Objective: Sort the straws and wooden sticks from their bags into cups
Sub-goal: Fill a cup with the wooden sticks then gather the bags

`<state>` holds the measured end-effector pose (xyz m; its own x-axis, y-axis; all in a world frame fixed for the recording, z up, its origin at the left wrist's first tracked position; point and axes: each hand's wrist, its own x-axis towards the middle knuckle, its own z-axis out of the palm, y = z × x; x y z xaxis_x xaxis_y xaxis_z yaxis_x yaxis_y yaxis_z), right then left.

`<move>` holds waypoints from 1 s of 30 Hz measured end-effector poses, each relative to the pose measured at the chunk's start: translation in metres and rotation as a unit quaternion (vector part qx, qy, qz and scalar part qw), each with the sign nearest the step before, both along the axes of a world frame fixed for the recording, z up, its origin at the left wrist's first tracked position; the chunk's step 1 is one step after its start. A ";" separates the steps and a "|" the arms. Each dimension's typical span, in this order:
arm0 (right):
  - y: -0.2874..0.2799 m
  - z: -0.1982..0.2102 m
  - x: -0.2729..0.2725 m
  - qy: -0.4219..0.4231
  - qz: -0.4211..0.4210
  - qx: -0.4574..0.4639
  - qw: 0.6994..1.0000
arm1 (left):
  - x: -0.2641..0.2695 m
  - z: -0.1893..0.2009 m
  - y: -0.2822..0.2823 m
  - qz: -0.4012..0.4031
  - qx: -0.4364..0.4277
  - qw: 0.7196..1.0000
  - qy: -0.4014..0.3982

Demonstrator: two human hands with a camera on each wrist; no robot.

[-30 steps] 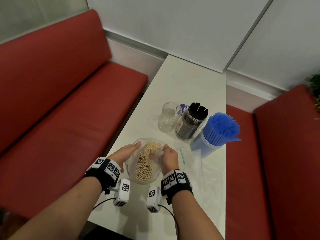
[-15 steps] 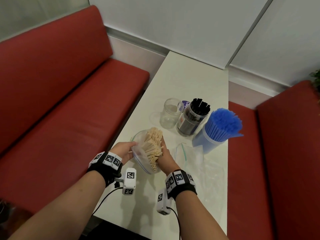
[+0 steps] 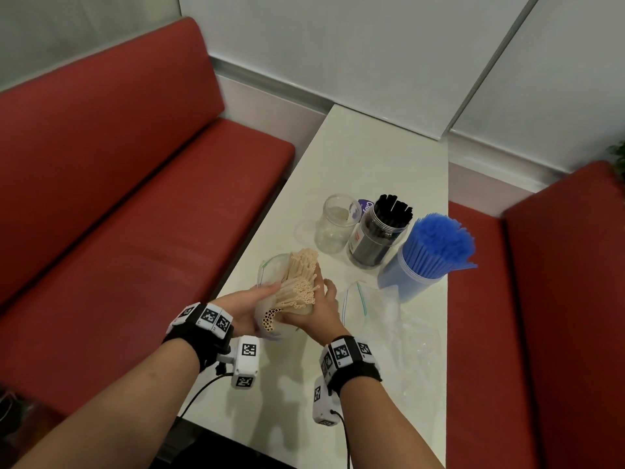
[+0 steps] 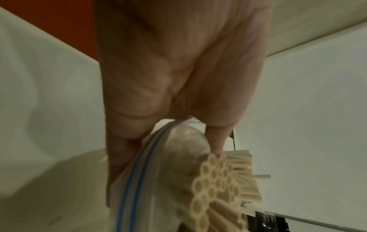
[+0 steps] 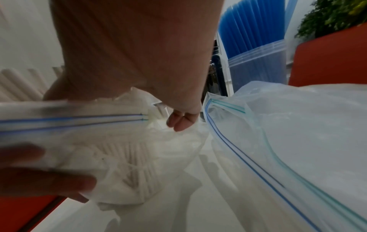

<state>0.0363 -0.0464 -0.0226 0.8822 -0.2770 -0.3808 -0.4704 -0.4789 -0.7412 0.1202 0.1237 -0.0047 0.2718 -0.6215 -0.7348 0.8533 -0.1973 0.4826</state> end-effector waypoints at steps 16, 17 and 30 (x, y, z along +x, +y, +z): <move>0.011 -0.001 -0.004 -0.061 0.046 0.007 0.997 | 0.000 -0.013 -0.006 0.160 0.177 0.959 -0.151; 0.011 -0.003 -0.004 -0.061 0.042 0.012 0.997 | 0.001 -0.013 -0.004 0.142 0.197 0.955 -0.172; 0.018 0.014 0.019 -0.131 0.035 -0.262 0.955 | 0.044 0.009 -0.004 0.081 0.239 0.916 -0.311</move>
